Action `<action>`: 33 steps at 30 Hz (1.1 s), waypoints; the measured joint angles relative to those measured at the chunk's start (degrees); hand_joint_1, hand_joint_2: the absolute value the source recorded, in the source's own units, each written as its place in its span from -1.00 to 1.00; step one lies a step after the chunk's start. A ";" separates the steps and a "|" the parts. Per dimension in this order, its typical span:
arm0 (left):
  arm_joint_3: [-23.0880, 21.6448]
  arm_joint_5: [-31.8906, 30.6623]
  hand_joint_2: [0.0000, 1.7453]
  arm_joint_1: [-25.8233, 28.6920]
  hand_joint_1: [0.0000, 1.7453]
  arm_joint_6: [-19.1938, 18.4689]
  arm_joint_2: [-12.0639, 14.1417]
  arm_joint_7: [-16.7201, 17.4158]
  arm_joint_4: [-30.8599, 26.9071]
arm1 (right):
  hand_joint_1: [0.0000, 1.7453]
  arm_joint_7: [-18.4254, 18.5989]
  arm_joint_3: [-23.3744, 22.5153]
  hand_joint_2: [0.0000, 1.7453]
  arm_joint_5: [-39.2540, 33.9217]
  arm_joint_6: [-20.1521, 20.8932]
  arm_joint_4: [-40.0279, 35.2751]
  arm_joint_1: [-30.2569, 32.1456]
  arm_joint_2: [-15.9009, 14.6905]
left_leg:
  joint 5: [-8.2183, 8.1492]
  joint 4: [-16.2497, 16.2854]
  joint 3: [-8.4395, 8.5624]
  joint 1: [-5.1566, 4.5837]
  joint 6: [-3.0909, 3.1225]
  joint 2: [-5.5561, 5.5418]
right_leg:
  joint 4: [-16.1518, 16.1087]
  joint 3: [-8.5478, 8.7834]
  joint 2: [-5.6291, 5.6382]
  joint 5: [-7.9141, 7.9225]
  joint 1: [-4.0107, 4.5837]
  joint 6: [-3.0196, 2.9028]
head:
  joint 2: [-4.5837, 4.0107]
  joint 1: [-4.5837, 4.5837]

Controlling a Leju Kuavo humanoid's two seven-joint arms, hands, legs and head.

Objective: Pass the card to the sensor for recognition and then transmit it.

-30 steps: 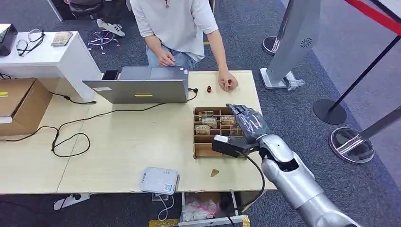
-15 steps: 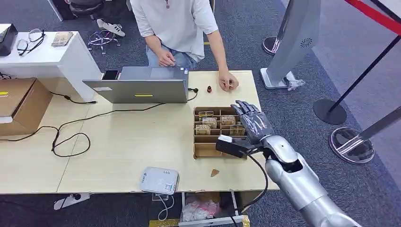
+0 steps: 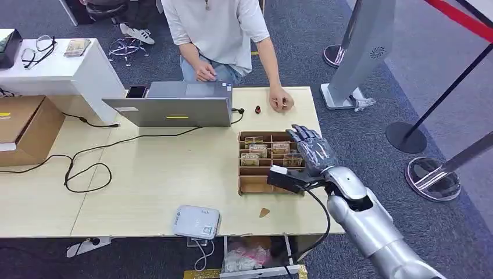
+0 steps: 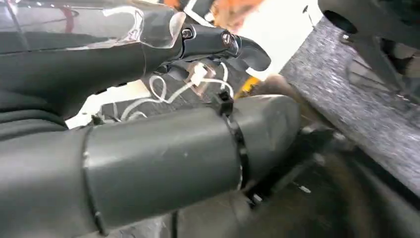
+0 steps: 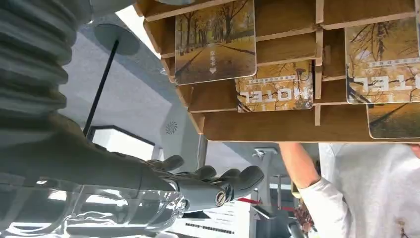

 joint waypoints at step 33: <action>6.88 26.90 -1.00 4.34 -1.00 -4.67 0.81 3.73 -0.96 | -0.58 1.20 -1.38 1.00 -2.18 2.51 -7.63 2.80 -4.00 | -0.08 0.00 0.17 0.00 0.08 0.10 | -0.02 0.14 0.01 -0.06 -0.01 0.08 | 0.00 0.02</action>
